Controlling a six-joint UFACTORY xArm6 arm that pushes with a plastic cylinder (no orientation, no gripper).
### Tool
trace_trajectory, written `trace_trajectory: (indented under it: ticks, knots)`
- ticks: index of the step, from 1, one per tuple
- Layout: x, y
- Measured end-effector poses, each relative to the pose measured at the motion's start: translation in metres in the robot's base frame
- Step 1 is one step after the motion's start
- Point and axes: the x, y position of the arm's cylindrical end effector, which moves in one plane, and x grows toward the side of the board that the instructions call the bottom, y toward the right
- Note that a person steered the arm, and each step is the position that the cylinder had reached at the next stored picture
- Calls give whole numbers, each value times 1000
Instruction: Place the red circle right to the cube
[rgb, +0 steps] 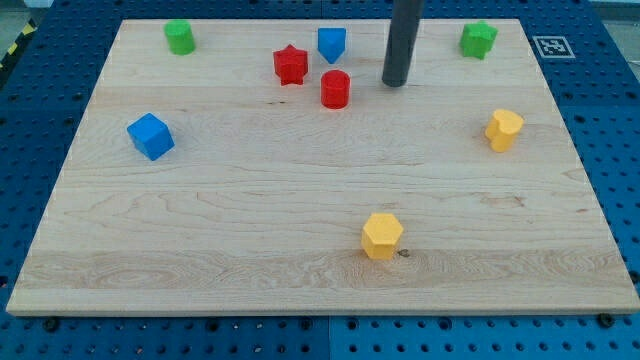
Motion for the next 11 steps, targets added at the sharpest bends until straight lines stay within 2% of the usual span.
trace_trajectory:
  ticks: [1,2,3,5,6,7,8,9,11]
  knots:
    - [17,-46]
    - [66,-89]
    - [101,-92]
    - [66,-41]
    - [46,-55]
    - [49,-95]
    - [78,-131]
    - [72,-135]
    - [59,-185]
